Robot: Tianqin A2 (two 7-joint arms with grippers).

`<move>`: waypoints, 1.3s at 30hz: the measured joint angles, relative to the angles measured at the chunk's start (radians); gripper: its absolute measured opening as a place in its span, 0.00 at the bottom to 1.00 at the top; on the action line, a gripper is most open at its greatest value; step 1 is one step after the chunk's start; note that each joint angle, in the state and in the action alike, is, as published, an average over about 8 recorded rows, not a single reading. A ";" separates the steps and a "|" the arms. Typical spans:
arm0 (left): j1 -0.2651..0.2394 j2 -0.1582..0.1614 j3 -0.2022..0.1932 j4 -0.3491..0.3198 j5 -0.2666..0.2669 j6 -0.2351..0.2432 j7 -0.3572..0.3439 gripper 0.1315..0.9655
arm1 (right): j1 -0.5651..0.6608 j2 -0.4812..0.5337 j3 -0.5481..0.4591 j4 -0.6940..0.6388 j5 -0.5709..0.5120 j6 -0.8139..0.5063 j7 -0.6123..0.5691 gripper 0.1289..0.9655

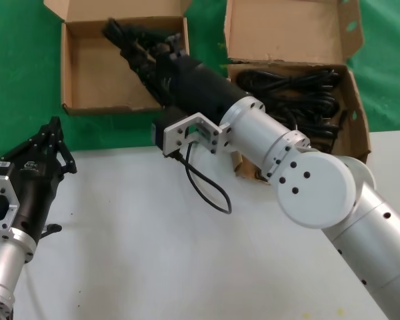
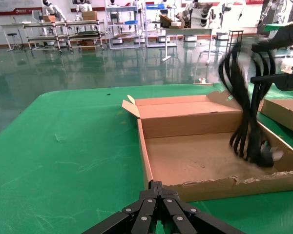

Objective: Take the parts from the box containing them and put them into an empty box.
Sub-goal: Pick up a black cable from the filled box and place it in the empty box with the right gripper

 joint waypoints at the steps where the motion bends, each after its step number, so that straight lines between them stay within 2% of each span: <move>1: 0.000 0.000 0.000 0.000 0.000 0.000 0.000 0.02 | -0.001 -0.001 0.006 0.000 -0.002 0.002 -0.002 0.15; 6: 0.000 0.000 0.000 0.000 0.000 0.000 0.000 0.02 | -0.004 -0.008 0.044 -0.005 -0.013 0.010 -0.005 0.21; 17: 0.000 0.000 0.000 0.000 0.000 0.000 0.000 0.02 | 0.009 0.012 0.045 -0.004 0.056 0.063 0.014 0.48; 23: 0.000 0.000 0.000 0.000 0.000 0.000 0.000 0.02 | 0.032 0.045 -0.012 0.007 0.108 0.117 0.050 0.67; 24: 0.000 0.000 0.000 0.000 0.000 0.000 0.000 0.02 | 0.037 0.050 -0.021 0.006 0.113 0.126 0.057 0.67; 32: 0.000 0.000 0.000 0.000 0.000 0.000 0.000 0.02 | 0.088 0.084 -0.128 -0.043 0.115 0.213 0.164 0.86; 36: 0.000 0.000 0.000 0.000 0.000 0.000 0.000 0.02 | 0.129 0.096 -0.214 -0.099 0.084 0.277 0.271 0.86; 39: 0.000 0.000 0.000 0.000 0.000 0.000 0.000 0.02 | 0.162 0.097 -0.273 -0.143 0.055 0.326 0.355 0.90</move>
